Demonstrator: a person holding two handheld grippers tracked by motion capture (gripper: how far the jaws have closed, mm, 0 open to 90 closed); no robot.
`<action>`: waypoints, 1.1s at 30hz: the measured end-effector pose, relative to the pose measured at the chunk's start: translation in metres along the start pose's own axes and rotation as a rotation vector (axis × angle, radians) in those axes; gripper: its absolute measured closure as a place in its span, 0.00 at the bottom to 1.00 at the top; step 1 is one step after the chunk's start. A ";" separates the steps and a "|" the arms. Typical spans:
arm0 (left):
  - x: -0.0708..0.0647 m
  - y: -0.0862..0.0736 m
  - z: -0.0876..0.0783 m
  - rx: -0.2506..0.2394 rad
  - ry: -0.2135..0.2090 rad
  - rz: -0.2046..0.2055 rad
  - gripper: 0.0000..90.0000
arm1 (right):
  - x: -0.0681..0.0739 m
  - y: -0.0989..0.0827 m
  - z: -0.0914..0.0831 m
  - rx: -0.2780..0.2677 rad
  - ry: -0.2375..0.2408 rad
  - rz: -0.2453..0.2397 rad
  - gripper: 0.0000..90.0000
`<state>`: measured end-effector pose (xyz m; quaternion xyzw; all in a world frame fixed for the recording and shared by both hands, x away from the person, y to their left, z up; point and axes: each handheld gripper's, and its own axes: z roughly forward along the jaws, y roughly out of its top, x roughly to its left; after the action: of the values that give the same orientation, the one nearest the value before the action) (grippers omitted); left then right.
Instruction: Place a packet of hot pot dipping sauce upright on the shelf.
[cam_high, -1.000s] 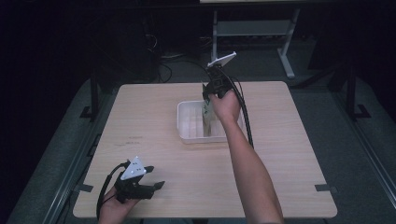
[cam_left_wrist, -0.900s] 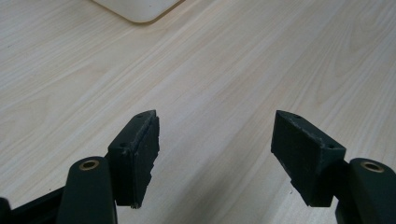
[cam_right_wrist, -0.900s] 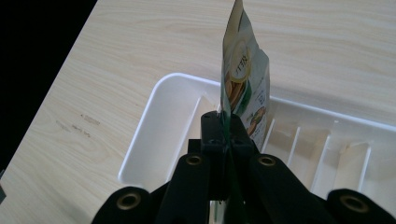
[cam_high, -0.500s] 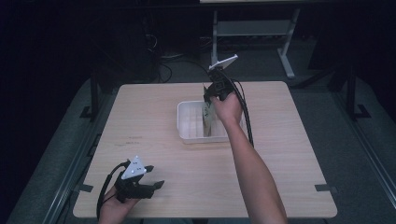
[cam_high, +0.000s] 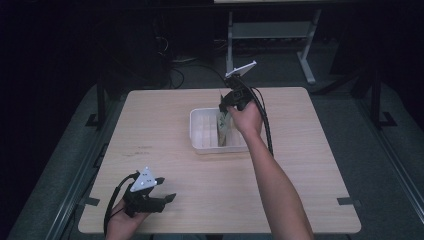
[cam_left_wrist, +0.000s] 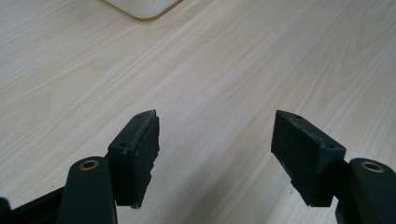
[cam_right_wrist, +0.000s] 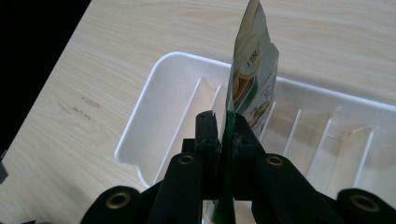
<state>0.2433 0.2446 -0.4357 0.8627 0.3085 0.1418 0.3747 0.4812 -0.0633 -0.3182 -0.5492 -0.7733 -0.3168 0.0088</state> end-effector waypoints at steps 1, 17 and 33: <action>0.000 0.000 0.000 0.001 0.000 -0.001 0.35 | -0.001 -0.001 0.000 0.000 0.006 0.002 0.93; 0.001 0.000 0.000 -0.007 -0.009 -0.015 0.35 | -0.001 -0.006 -0.010 -0.008 0.024 -0.023 0.84; 0.004 -0.001 0.001 -0.004 -0.005 -0.029 0.35 | -0.012 -0.019 -0.025 -0.021 0.025 -0.045 0.69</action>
<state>0.2462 0.2470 -0.4375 0.8578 0.3196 0.1350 0.3793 0.4614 -0.0892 -0.3117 -0.5276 -0.7820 -0.3318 0.0057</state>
